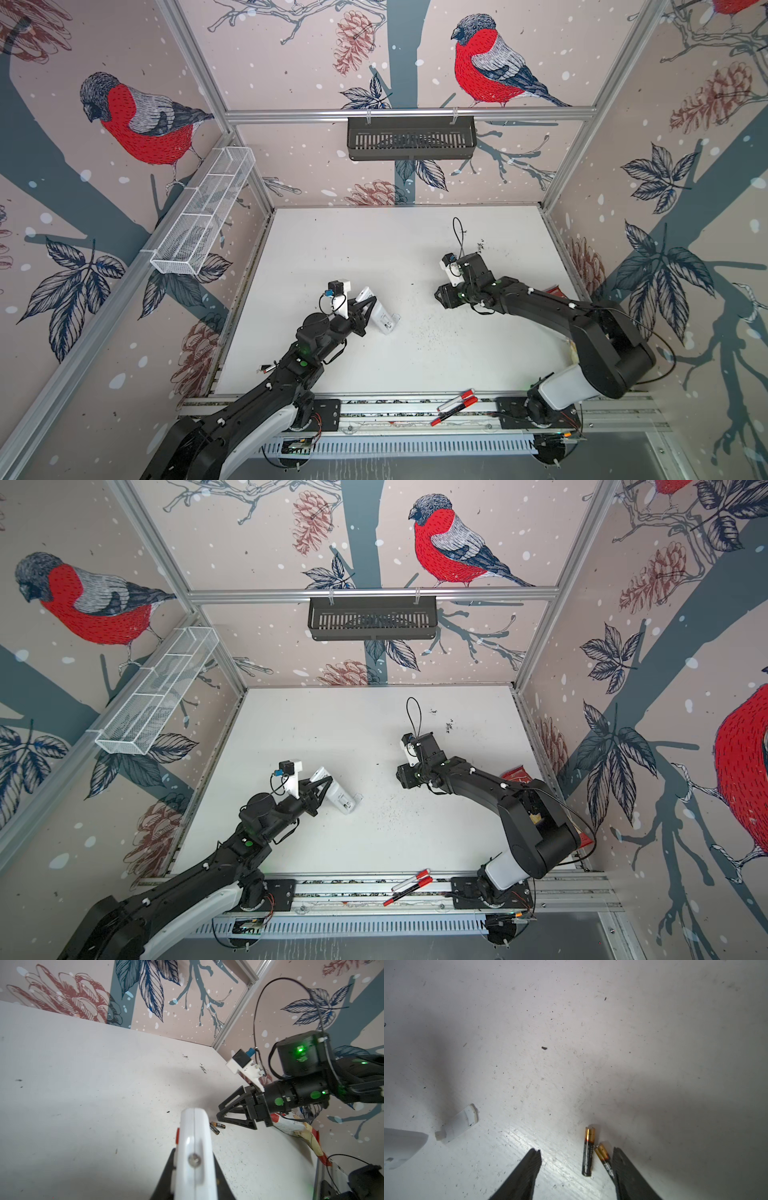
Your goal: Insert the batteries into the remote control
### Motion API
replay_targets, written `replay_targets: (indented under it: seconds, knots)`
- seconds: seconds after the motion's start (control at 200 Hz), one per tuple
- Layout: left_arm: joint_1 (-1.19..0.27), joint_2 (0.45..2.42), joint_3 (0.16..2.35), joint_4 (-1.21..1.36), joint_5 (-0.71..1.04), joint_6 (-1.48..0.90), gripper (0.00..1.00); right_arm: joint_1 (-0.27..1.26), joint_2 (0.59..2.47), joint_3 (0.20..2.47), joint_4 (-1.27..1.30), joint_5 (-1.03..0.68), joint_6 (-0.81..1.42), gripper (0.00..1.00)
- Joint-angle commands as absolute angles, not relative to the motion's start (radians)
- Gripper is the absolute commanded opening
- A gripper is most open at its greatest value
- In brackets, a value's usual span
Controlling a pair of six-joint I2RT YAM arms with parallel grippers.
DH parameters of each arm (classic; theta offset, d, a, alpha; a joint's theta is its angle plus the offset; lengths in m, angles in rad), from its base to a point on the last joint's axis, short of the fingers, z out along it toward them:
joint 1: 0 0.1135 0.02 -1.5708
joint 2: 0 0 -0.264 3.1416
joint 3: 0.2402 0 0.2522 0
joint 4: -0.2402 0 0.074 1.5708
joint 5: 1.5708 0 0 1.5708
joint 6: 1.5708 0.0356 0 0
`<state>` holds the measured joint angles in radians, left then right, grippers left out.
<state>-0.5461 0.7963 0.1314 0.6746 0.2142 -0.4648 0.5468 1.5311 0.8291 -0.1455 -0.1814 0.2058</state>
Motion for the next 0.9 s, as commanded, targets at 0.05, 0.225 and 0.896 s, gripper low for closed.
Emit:
replay_targets:
  seconds: [0.05, 0.225, 0.896]
  knots:
    - [-0.546, 0.801, 0.191, 0.695, 0.354, -0.479, 0.00, 0.528, 1.523, 0.838, -0.185, -0.208, 0.160, 0.59]
    - [-0.544, 0.794, 0.248, 0.643, 0.434, -0.495, 0.00, 0.525, 1.526, 0.839, -0.195, -0.226, 0.143, 0.58]
    - [-0.544, 0.807, 0.382, 0.408, 0.522, -0.460, 0.00, 0.526, 1.567, 0.851, -0.201, -0.222, 0.140, 0.57]
